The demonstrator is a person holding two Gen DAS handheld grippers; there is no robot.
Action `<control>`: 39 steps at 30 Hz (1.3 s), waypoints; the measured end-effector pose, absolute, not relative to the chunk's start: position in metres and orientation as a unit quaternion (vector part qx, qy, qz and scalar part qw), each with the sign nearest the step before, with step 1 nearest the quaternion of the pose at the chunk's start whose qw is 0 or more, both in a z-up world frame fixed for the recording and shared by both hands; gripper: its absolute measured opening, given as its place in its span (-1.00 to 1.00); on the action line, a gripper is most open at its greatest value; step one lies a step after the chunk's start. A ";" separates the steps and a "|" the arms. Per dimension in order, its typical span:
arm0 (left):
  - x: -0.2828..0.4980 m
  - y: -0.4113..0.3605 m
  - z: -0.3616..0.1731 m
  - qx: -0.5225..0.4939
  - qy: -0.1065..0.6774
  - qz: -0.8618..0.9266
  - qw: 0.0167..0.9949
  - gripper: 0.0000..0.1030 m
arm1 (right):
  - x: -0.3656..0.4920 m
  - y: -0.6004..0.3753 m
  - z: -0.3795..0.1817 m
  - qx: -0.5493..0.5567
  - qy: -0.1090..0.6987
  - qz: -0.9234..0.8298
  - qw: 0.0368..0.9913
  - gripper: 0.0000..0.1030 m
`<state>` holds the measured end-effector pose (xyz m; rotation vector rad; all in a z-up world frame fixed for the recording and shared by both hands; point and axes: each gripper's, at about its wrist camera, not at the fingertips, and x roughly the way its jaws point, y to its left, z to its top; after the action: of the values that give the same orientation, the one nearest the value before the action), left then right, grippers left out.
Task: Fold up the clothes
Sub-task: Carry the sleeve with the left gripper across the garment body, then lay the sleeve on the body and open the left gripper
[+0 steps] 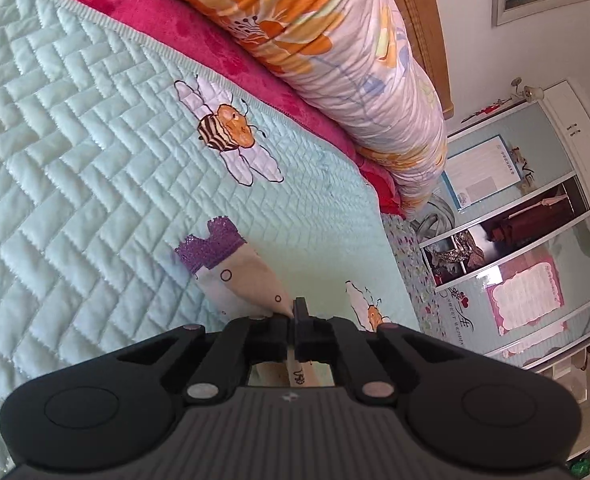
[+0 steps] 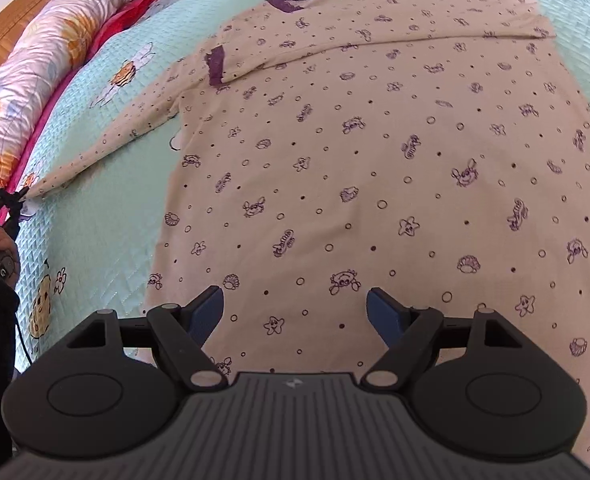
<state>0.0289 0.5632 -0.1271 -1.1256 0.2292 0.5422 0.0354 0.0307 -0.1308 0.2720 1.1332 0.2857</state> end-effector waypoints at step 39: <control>0.153 0.163 -0.119 -0.116 0.358 -0.001 0.926 -0.03 | 0.006 -0.187 -0.113 0.341 0.393 0.081 0.850 0.56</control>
<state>0.1527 0.1630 -0.1188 -0.2382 0.7350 -0.0022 0.0059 -0.1872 -0.1126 0.7186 0.8275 0.1704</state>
